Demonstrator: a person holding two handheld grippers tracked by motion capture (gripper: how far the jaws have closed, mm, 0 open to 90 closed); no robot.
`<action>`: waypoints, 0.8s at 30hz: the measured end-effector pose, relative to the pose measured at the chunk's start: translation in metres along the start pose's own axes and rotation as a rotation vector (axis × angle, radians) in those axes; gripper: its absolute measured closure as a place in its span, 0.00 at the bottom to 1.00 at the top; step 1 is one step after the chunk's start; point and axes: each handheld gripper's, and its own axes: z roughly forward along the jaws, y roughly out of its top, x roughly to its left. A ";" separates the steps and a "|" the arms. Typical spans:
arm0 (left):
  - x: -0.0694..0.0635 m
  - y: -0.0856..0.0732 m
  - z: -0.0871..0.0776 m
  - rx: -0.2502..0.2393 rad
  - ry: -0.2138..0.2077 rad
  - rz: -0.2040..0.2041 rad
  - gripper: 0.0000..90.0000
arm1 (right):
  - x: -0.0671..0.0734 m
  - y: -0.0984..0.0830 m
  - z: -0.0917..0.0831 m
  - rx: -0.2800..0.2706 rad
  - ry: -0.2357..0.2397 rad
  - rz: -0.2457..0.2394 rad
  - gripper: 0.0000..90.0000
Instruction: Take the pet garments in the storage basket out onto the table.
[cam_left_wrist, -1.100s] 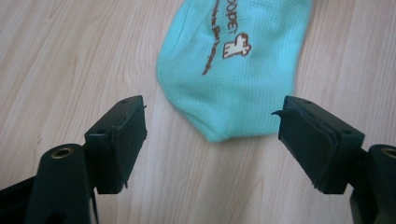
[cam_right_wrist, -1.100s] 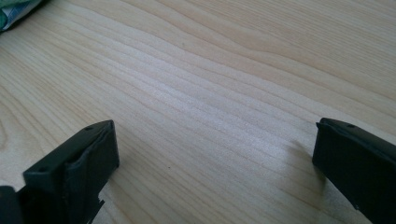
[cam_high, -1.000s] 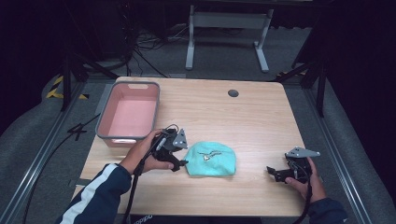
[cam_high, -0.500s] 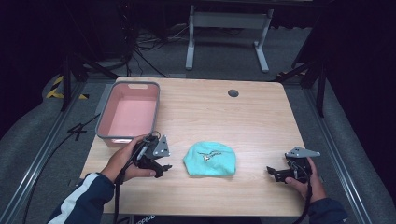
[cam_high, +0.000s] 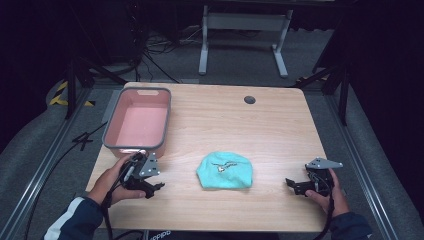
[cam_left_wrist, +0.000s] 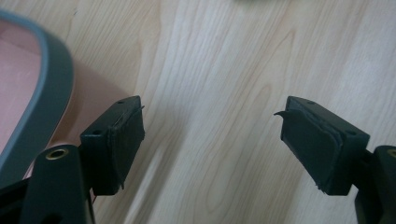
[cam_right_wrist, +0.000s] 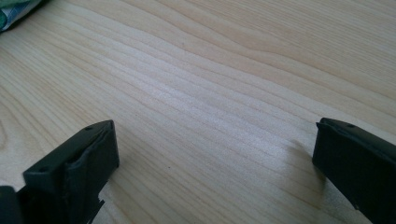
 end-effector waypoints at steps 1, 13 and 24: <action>0.001 -0.005 -0.001 -0.008 0.005 -0.012 0.24 | 0.000 0.000 0.000 0.000 0.000 0.000 0.01; 0.008 -0.046 0.000 -0.020 0.006 -0.109 0.23 | 0.000 0.000 0.000 0.000 0.000 0.001 0.01; 0.015 -0.082 0.002 -0.075 -0.027 -0.225 0.22 | 0.000 0.000 0.000 0.000 -0.001 0.000 0.01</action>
